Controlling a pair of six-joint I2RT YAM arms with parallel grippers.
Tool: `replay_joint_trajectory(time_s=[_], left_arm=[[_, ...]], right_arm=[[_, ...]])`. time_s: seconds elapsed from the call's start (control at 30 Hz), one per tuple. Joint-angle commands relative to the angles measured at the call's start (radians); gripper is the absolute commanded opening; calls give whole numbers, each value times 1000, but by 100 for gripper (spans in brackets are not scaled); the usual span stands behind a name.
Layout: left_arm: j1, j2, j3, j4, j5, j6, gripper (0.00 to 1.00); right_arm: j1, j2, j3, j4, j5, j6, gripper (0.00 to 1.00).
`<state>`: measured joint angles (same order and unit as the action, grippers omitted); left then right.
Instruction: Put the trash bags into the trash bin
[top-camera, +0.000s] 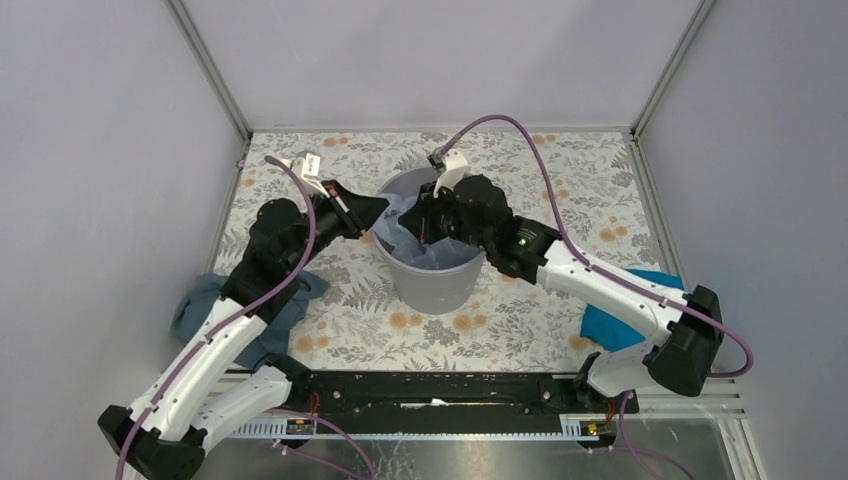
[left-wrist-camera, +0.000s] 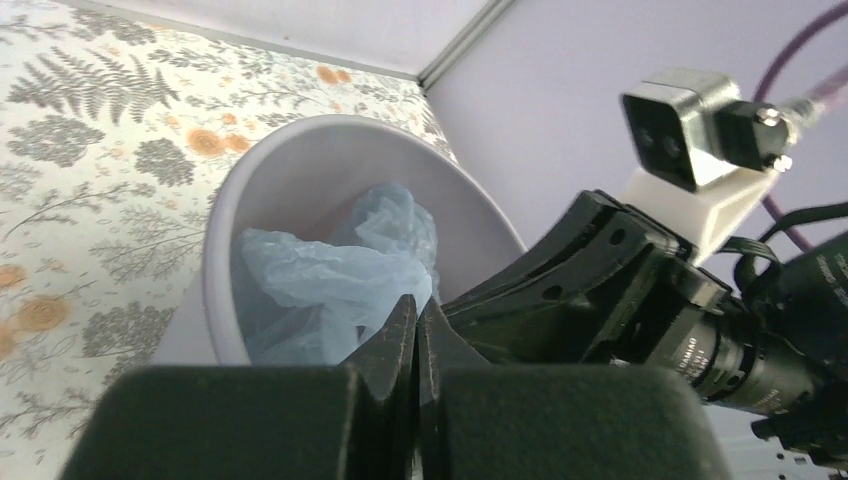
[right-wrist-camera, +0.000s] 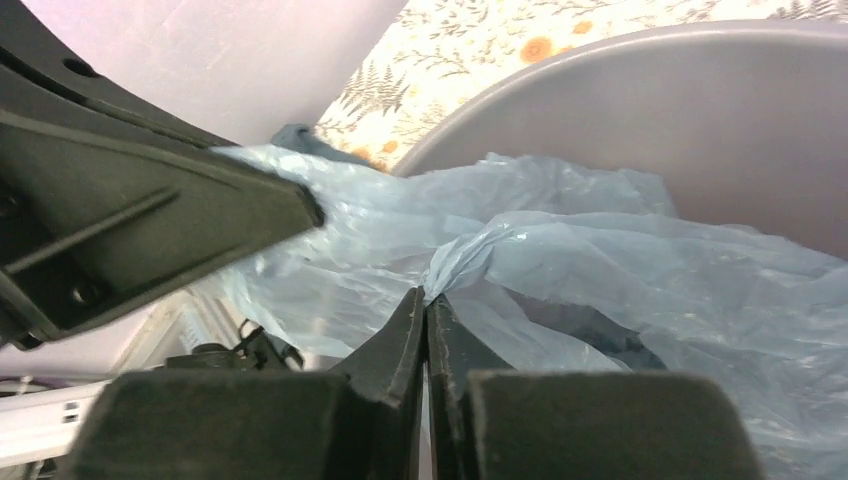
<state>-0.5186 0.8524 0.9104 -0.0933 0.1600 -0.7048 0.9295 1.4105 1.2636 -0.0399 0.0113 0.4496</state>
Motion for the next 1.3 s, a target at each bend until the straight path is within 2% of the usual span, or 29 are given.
replay_joint_trajectory(time_s=[0.0, 0.2, 0.27, 0.37, 0.6, 0.83, 0.97, 1.1, 1.27], left_arm=[[6, -40, 58, -64, -143, 23, 0], [6, -20, 122, -170, -194, 96, 0], [6, -14, 138, -217, -202, 119, 0], [9, -22, 167, -291, -239, 139, 0], [13, -37, 275, -413, -277, 178, 0], [12, -56, 307, -479, -278, 139, 0], [12, -68, 314, -536, -344, 162, 0], [13, 30, 384, -640, -439, 231, 0], [22, 167, 478, -671, -404, 306, 0]], right_arm=[[3, -133, 12, -6, 146, -99, 0], [3, -330, -27, -215, 378, -252, 0], [3, -394, -49, -263, 401, -278, 0], [3, -493, -64, -337, 434, -291, 0], [3, -665, -74, -492, 641, -313, 0], [3, -688, -93, -536, 653, -255, 0], [3, -690, -134, -547, 759, -278, 0], [3, -686, -200, -468, 828, -349, 2], [-5, -610, -258, -311, 784, -418, 3]])
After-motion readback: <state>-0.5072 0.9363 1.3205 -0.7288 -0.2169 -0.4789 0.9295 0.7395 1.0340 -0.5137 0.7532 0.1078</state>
